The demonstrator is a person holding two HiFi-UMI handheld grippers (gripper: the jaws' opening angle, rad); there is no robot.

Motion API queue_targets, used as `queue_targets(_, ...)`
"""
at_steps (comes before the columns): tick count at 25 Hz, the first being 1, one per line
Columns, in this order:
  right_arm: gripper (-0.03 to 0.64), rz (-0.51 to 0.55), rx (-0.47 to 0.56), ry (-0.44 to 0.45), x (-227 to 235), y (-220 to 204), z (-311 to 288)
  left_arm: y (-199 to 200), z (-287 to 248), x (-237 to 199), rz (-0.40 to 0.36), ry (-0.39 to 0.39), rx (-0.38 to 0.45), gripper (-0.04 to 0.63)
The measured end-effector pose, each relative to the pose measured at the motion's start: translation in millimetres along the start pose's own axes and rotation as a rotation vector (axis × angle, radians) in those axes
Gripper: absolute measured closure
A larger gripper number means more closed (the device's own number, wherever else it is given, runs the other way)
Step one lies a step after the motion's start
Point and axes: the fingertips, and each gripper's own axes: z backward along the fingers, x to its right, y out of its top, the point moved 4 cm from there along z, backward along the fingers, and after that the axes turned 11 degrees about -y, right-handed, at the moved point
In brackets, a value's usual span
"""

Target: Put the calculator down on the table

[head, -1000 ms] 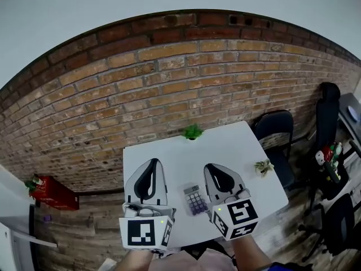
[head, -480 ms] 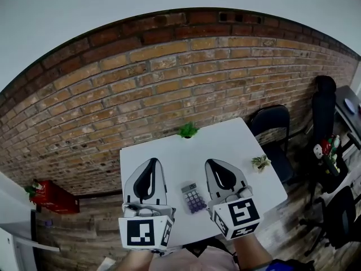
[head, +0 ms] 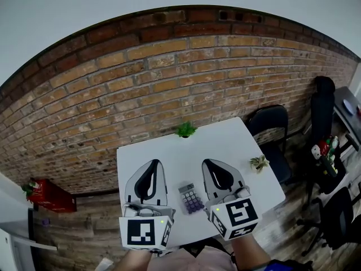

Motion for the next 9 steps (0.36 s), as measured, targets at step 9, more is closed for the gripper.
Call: queue_targets(9, 0.618, 0.008, -0.012, 0.0, 1.3, -2.6, -8.1, -6.1, -6.2, -2.7, 0.001, -0.006, -0.007, 0.581)
